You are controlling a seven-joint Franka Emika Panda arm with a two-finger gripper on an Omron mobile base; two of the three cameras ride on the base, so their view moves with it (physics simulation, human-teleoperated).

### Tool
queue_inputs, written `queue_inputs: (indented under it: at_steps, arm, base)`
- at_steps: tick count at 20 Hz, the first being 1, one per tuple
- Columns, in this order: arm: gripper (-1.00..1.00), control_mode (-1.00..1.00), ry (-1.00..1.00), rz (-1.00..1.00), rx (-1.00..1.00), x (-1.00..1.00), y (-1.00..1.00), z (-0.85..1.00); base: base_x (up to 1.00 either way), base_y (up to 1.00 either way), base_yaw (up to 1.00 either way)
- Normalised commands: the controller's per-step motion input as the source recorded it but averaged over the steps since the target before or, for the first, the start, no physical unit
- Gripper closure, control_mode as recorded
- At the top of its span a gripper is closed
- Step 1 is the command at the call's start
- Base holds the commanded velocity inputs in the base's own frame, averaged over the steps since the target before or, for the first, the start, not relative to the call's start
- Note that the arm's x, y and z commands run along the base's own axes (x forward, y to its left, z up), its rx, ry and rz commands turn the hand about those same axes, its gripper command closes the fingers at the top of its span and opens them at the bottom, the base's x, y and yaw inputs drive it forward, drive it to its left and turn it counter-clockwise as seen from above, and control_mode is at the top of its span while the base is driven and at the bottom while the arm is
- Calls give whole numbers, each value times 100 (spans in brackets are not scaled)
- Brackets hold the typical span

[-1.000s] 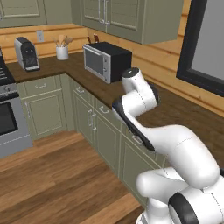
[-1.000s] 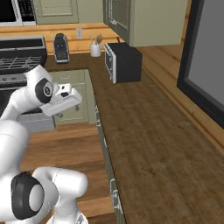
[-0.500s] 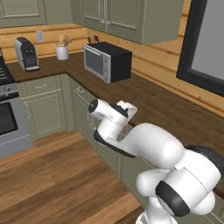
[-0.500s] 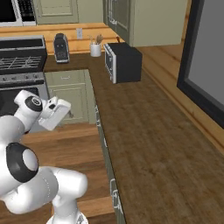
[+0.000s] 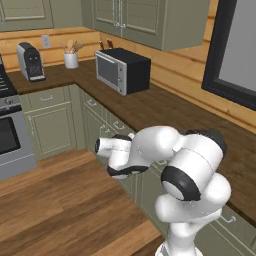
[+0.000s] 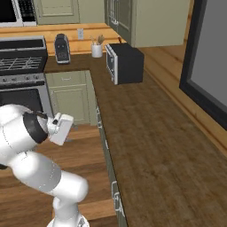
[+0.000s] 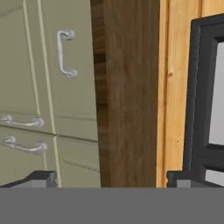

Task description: Take a straw from the drawer in front and place it inside the glass cup on the dining counter.

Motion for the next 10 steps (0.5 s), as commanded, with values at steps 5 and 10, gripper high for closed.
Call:
queue_inputs:
  at_steps: [5,10]
  arm:
    - [-100,-100,0,-12,-8,30,-24,-60]
    - [-100,-100,0,-8,-5,31,-24,-52]
  base:
    - [0,0,0]
    - [0,0,0]
